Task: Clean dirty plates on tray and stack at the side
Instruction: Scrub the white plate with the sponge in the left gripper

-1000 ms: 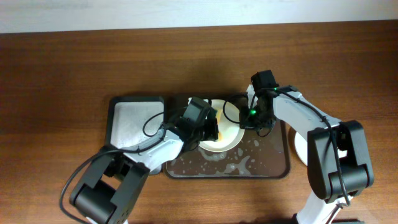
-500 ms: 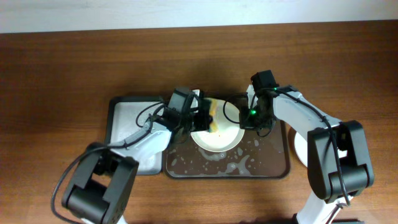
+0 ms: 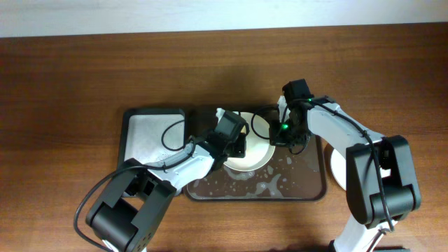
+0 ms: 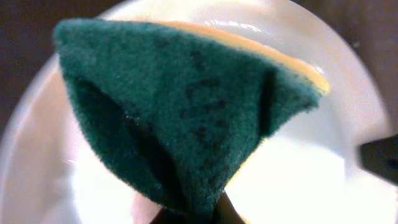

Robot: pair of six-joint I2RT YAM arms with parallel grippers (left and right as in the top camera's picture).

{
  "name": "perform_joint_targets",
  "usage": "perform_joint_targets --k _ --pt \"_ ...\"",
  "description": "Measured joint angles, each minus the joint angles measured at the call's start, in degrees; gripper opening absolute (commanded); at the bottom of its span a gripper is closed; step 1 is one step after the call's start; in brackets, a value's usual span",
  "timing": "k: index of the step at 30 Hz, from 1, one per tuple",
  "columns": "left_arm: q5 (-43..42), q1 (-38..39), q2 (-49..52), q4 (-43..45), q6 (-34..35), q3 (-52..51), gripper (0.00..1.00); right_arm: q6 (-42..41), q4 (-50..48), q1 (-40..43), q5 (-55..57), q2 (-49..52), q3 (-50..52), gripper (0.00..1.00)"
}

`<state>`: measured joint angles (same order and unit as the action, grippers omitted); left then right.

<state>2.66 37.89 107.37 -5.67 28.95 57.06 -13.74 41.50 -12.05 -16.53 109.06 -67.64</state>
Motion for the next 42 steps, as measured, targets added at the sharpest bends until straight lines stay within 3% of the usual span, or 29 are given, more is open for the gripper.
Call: perform_joint_targets --k 3,5,7,9,14,18,21,24,29,35,36,37,39,42 --pt "4.63 -0.52 0.59 1.46 -7.87 2.45 0.0 -0.02 0.24 0.0 0.0 0.0 0.0 0.04" --pt "5.31 -1.18 0.92 3.08 -9.05 3.21 0.0 -0.02 0.35 0.0 -0.02 0.0 0.0 0.04" --pt "1.57 -1.18 1.42 3.15 -9.01 3.23 0.0 -0.02 0.55 0.0 0.0 0.0 0.0 0.04" --pt "-7.85 -1.29 3.56 2.69 -9.01 3.82 0.0 -0.02 1.25 0.0 0.09 0.0 0.0 0.04" --pt "-17.55 -1.9 3.34 -16.04 -8.31 7.67 0.0 0.46 2.25 0.0 0.17 0.0 0.04 0.04" --pt "-19.61 -2.36 0.13 -26.84 -8.2 6.51 0.0 0.5 2.32 -0.02 0.15 0.0 0.04 0.04" --pt "-17.11 -4.7 -2.78 -24.33 -6.49 4.9 0.0 0.46 2.64 -0.07 -0.24 0.0 0.04 0.04" --pt "-14.58 -5.62 -3.45 -14.86 -4.72 4.39 0.0 0.44 2.64 -0.07 -0.28 0.0 0.04 0.04" --pt "-13.79 -2.03 0.85 -9.03 1.25 4.35 0.0 0.46 2.64 -0.07 -0.28 0.0 0.04 0.04" --pt "-22.34 -1.64 1.11 -23.28 1.7 6.05 0.0 0.44 2.82 -0.04 0.0 0.0 0.07 0.05" --pt "-23.28 -3.74 0.83 -25.03 0.83 6.08 0.0 0.46 2.84 -0.04 -0.02 0.0 0.07 0.17" --pt "-23.76 -5.46 0.66 -25.44 0.13 6.05 0.0 0.46 2.93 -0.07 -0.33 0.0 0.07 0.2" --pt "-23.67 -9.68 -0.98 -26.4 -1.81 6.05 0.0 0.24 2.8 -0.11 -0.26 0.0 0.09 0.2" --pt "-23.12 -15.26 -8.13 -26.71 -3.82 6.47 0.02 0.17 2.62 -0.11 -0.42 0.0 0.09 0.08"
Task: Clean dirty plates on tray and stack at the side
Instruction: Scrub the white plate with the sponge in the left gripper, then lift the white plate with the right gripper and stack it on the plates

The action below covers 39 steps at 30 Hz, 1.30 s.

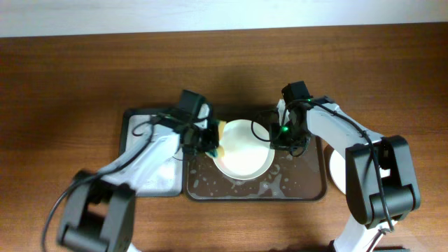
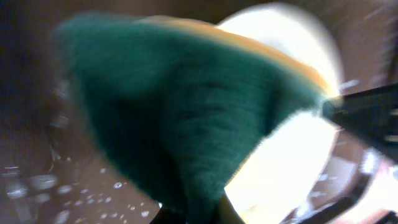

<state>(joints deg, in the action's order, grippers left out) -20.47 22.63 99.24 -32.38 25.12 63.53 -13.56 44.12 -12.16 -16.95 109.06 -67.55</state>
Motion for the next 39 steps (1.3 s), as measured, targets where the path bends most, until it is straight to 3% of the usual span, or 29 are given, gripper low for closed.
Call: perform_joint_targets --k 4,7,10,12,18,24,25,27,30,32,33,35,37,39 --pt "1.86 -1.44 -12.02 -5.88 -1.33 1.2 0.0 0.04 0.17 0.0 -0.31 0.0 -0.02 0.04" --pt "10.93 -4.81 -15.91 -16.04 -1.84 1.7 0.0 0.07 0.37 0.0 -0.31 0.0 -0.02 0.04" --pt "17.59 -7.74 -16.0 -19.43 -4.0 0.66 0.0 0.26 4.09 0.0 -0.02 -0.04 -1.6 0.04" --pt "19.5 -9.86 -16.0 -17.92 -7.02 -2.32 0.0 0.48 7.56 0.0 1.4 -1.07 -4.57 0.04" --pt "19.37 -16.96 -15.98 -7.52 -13.11 -13.03 0.0 0.48 15.3 -2.71 19.87 -15.8 -10.51 0.04" --pt "17.38 -18.49 -10.49 1.66 -15.82 -17.16 0.0 -3.32 17.81 -17.07 51.28 -21.05 -10.51 0.04" --pt "16.33 -18.49 -9.38 3.15 -16.76 -17.18 0.13 -3.76 17.59 -18.97 55.04 -21.05 -10.51 0.04" --pt "14.73 -18.49 -6.88 4.79 -18.27 -17.2 0.56 -4.33 17.57 -23.98 63.71 -21.05 -10.51 0.04" --pt "13.77 -18.49 -6.12 4.83 -19.63 -17.2 0.64 -4.46 17.38 -30.53 76.17 -21.05 -10.51 0.04" --pt "13.42 -18.49 -6.12 4.02 -19.82 -17.14 0.6 -4.46 16.94 -32.65 80.56 -21.05 -10.51 0.04" --pt "13.4 -18.49 -6.14 2.38 -19.82 -16.96 0.5 -4.46 16.68 -33.38 82.75 -21.05 -10.51 0.04" --pt "13.4 -18.49 -6.23 -0.33 -20.02 -16.76 0.16 -4.46 16.52 -33.38 84.76 -21.05 -10.51 0.04" --pt "13.33 -18.49 -6.23 -2.25 -20.17 -16.76 0.0 -4.85 16.26 -33.38 88.17 -21.05 -10.51 0.04" --pt "13.33 -18.49 -6.23 -2.93 -20.28 -16.76 0.0 -5.14 16.2 -33.38 91.45 -21.05 -10.51 0.04"
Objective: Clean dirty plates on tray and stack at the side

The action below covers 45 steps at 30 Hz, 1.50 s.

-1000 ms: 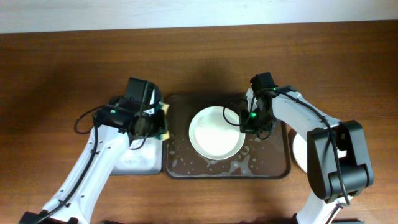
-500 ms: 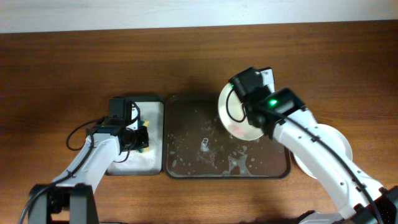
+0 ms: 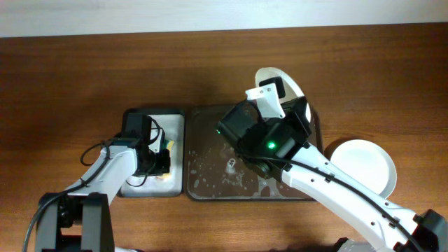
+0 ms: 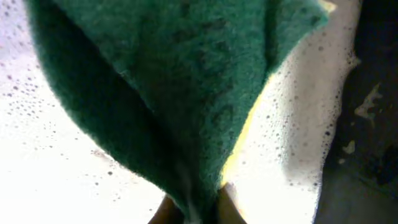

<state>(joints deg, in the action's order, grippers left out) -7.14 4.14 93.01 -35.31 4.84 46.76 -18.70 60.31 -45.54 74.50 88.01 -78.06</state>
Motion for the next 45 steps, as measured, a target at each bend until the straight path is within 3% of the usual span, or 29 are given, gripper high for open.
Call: perform_joint_targets --k 2,3,4,5,7,8,10,14,15,17,18,19,25,26,27,31,37,40,42,45 --pt "0.0 0.0 0.0 -0.04 -0.13 0.0 0.0 -0.39 -0.2 0.0 1.88 0.0 0.0 0.04" --pt "0.02 0.0 0.0 -0.04 -0.13 0.0 0.08 -0.39 -0.42 0.0 2.49 0.0 0.0 0.04" --pt "0.07 0.0 0.0 -0.07 -0.11 0.0 0.51 -0.42 -0.66 0.0 3.26 0.0 0.0 0.04" --pt "0.07 0.0 0.0 -0.09 0.04 0.02 0.75 -0.46 -0.83 0.02 4.0 0.0 0.0 0.04" --pt "0.11 0.0 0.02 -0.96 -0.13 0.92 0.95 -0.59 -1.27 0.37 5.92 0.0 0.0 0.04" --pt "0.28 0.0 0.13 -1.01 0.02 1.99 1.0 -1.07 -1.44 0.98 6.08 0.0 0.0 0.04" --pt "1.09 0.0 0.24 1.14 0.15 3.93 0.99 -2.36 -1.79 3.37 3.87 -0.04 0.0 0.04" --pt "2.03 0.0 0.39 7.15 0.11 5.44 1.0 -3.78 -1.53 15.34 -15.8 -0.55 0.0 0.04" --pt "2.01 0.0 0.87 7.37 0.11 5.44 0.91 -4.96 -0.44 19.91 -21.81 -0.57 -0.04 0.04" --pt "1.11 0.02 3.82 7.37 -0.11 5.49 0.52 -6.88 1.64 29.38 -32.48 -0.63 -0.04 0.04" --pt "1.22 0.22 5.27 7.41 0.04 5.55 0.15 -7.23 2.47 34.05 -37.27 -0.66 -0.07 0.04" --pt "0.94 0.24 5.53 7.56 0.15 5.77 0.0 -7.69 3.48 38.6 -41.33 -0.66 -0.07 0.04" --pt "0.79 0.55 6.14 7.54 0.11 6.21 0.02 -8.35 9.22 65.64 -59.84 -0.66 -0.04 0.04" --pt "1.27 0.57 6.23 7.06 0.11 6.82 0.34 -8.33 9.88 67.8 -61.29 -0.66 -0.02 0.04" --pt "1.6 0.59 6.27 6.58 0.11 7.76 1.0 -8.41 10.4 70.77 -63.12 -0.66 0.28 0.04" --pt "1.84 0.61 5.18 1.09 0.11 11.13 0.99 -8.52 9.99 75.67 -65.42 -0.83 5.68 0.04" --pt "1.84 0.61 -0.15 -4.66 1.2 11.28 0.99 -8.52 8.0 75.95 -64.81 -0.96 11.61 0.04" --pt "1.79 0.59 -5.95 -4.59 1.25 11.28 0.99 -8.52 8.26 76.81 -63.8 -0.96 11.61 0.34" --pt "1.81 0.61 -8.26 -4.61 1.25 11.28 0.99 -8.7 8.44 77.07 -63.43 -0.96 11.61 0.43" --pt "1.81 0.61 -9.35 -4.9 1.42 11.28 0.99 -8.81 8.41 77.07 -63.47 -0.96 11.61 0.68"
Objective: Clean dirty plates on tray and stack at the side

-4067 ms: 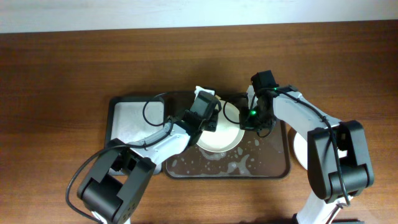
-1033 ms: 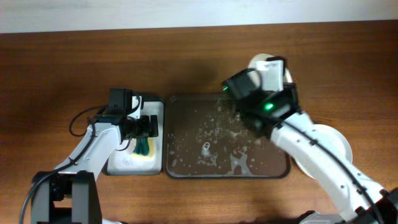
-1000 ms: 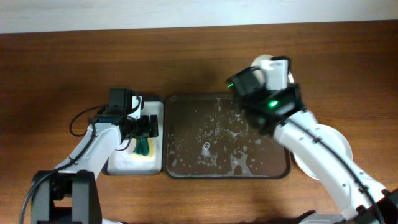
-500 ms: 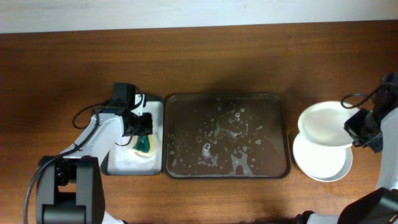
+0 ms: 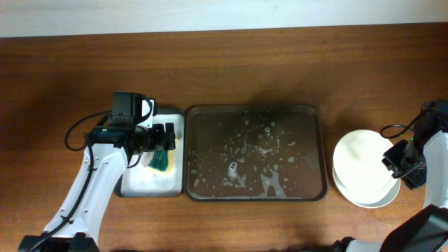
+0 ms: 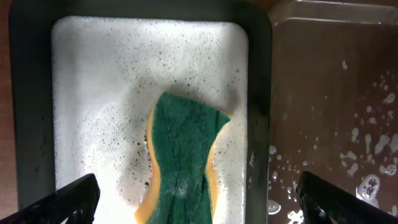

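The green-and-yellow sponge (image 6: 183,155) lies loose in the foam of the small soap tray (image 6: 258,93), also seen from overhead as sponge (image 5: 159,161). My left gripper (image 6: 199,205) hangs open above it, fingers (image 6: 68,199) spread wide on either side. From above, the left gripper (image 5: 164,136) is over the soap tray (image 5: 140,183). The white plates (image 5: 358,175) are stacked on the table at the right. My right gripper (image 5: 400,162) is at the stack's right rim; its jaws are too small to read.
The large dark tray (image 5: 318,150) in the middle holds only water and suds; no plate is on it. Its left rim lies right beside the soap tray. The right arm's cable loops over the plate stack's far edge.
The left gripper has let go of the sponge, which now lies in the foam, and has risen above it. The right arm, then holding a plate up over the large tray, is now at the stack.
First the left gripper held the sponge on a plate in the large tray while the right gripper was at the plate's rim. Then the sponge was at the plate's left edge. Later it was in the soap tray and the plate was lifted. Now the plate is stacked at the right.
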Robot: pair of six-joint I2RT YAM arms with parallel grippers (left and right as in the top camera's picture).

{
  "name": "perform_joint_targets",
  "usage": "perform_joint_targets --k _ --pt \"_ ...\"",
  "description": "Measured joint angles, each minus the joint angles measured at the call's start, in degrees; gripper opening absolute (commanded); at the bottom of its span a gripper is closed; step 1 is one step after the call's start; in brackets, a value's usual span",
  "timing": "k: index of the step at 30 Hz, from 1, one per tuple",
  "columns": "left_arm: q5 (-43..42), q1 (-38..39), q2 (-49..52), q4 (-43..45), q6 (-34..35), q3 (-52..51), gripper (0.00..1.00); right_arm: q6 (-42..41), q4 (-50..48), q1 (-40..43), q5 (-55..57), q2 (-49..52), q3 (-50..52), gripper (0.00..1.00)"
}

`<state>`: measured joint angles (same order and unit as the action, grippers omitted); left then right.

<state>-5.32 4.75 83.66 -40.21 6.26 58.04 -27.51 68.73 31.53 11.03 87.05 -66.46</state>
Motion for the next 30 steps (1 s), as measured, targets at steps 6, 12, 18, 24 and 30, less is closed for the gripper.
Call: perform_joint_targets --k 6,12,18,24,30 --pt "0.0 -0.02 0.0 -1.2 0.0 0.0 0.99 6.93 -2.45 0.0 -13.81 0.0 0.0 0.91" --pt "0.04 -0.44 0.0 -8.85 4.76 0.28 0.99 22.12 -4.33 -17.81 -28.3 0.0 0.04 0.99" --pt "0.02 -5.77 -0.2 -27.41 7.23 0.55 0.99 21.0 -0.61 -34.99 -20.65 -0.61 0.04 0.99" --pt "0.04 -5.81 -23.32 -25.75 4.09 -3.28 0.99 16.96 -6.97 -44.02 -14.12 -25.35 4.44 0.99" --pt "0.02 -5.84 -53.81 -20.15 2.73 -7.41 0.99 16.74 -8.76 -44.65 -12.33 -45.94 9.75 0.99"
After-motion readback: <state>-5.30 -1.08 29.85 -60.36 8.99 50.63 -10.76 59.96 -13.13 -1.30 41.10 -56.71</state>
